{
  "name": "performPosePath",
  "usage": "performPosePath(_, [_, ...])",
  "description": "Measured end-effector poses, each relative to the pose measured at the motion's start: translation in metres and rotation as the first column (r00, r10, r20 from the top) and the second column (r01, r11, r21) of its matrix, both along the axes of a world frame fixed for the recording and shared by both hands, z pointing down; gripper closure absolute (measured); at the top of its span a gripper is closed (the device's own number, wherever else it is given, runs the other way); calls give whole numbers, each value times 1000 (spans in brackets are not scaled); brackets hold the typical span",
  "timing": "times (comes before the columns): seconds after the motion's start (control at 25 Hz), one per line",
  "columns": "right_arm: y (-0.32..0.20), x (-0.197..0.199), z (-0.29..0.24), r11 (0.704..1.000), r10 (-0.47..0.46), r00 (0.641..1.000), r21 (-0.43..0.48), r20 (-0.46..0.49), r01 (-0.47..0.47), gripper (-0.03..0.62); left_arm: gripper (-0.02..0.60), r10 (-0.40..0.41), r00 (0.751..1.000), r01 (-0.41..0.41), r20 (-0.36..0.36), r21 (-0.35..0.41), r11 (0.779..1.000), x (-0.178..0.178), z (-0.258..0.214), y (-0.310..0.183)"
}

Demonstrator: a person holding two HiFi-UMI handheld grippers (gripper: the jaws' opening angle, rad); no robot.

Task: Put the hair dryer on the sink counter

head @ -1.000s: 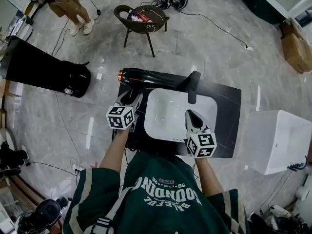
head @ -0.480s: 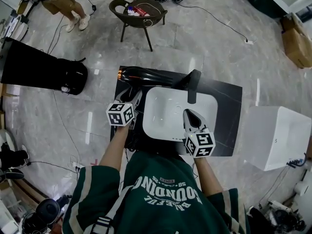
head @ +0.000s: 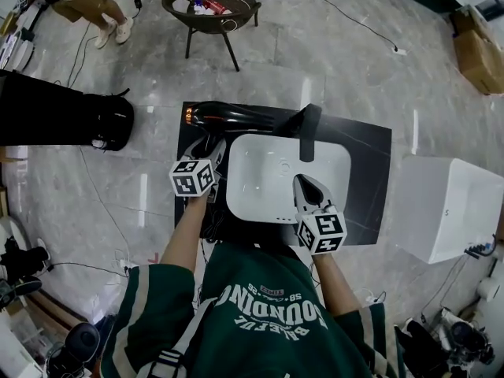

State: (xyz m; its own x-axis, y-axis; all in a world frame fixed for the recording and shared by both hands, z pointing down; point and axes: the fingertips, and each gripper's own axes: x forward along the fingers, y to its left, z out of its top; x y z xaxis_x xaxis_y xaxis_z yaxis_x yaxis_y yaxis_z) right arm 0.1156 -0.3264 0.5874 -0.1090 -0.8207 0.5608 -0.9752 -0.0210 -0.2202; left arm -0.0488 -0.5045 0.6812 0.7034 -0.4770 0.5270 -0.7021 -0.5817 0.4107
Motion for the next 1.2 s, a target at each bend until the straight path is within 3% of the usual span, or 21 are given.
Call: performPosePath(1.2, [28, 9, 24, 995, 85, 995, -61, 55, -82, 549, 393, -55, 992, 64, 115, -72, 995, 5, 69, -14])
